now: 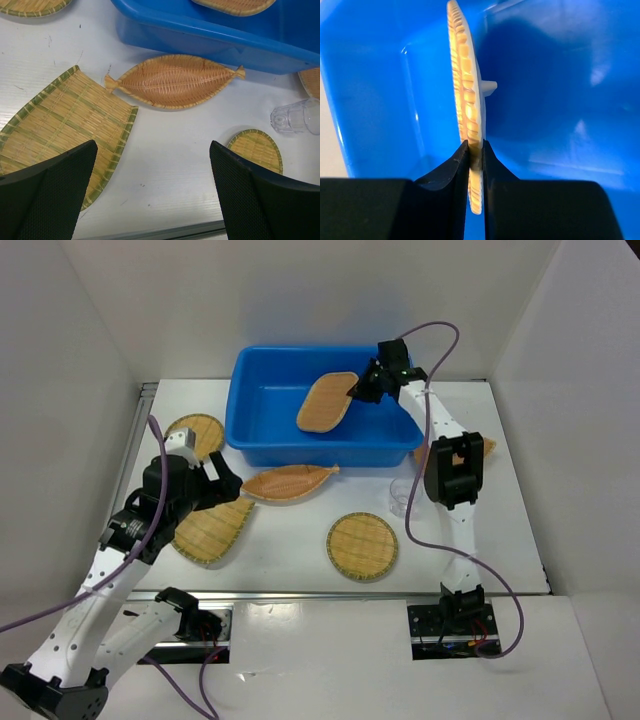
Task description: Place the mixed dishes into the plastic bin
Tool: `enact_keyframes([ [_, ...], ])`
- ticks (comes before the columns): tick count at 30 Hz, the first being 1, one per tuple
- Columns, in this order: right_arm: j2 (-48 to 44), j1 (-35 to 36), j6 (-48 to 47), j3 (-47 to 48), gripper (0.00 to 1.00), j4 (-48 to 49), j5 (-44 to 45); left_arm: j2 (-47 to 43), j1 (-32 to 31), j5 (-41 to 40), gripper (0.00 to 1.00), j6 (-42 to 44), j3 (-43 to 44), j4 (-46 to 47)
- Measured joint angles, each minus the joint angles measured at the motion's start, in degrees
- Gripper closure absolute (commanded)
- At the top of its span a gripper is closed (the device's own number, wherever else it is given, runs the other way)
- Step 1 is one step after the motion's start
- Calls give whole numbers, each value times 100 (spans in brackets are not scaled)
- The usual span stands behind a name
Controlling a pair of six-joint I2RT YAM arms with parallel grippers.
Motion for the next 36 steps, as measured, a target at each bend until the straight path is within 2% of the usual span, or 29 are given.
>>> enact_keyframes([
  [5, 487, -2, 7, 361, 100, -13, -439, 122, 0, -17, 0, 0, -4, 68],
  [8, 809, -2, 4, 734, 81, -173, -507, 153, 0, -20, 0, 0, -7, 70],
  [12, 1196, -2, -79, 1211, 79, -428, -455, 170, 0, -31, 0, 0, -7, 72],
  [13, 1259, -2, -98, 1239, 73, -483, -442, 170, 0, -42, 0, 0, -7, 72],
  [19, 1521, -2, -258, 1248, 58, -780, -273, 175, 0, -114, 0, 90, -9, 72],
  [20, 1543, -2, -273, 1248, 53, -785, -264, 175, 0, -125, 0, 103, -9, 72],
  [22, 1561, -2, -323, 1257, 53, -796, -247, 175, 0, -140, 0, 109, -9, 76],
  [26, 1547, 0, -459, 1346, 45, -782, 35, 203, 0, -195, 0, 111, -9, 109],
  [27, 1508, 15, -516, 1346, 41, -780, 155, 223, 0, -227, 0, 118, -9, 116],
  [31, 1064, 44, -791, 1244, 38, -774, 680, 313, 0, -291, 0, 133, -9, 153],
  [33, 503, 87, -909, 979, 38, -758, 824, 382, 0, -310, 0, 142, -9, 219],
  [36, -855, 223, -1054, -57, 37, -457, 933, 435, 4, -337, 0, 146, -13, 289],
])
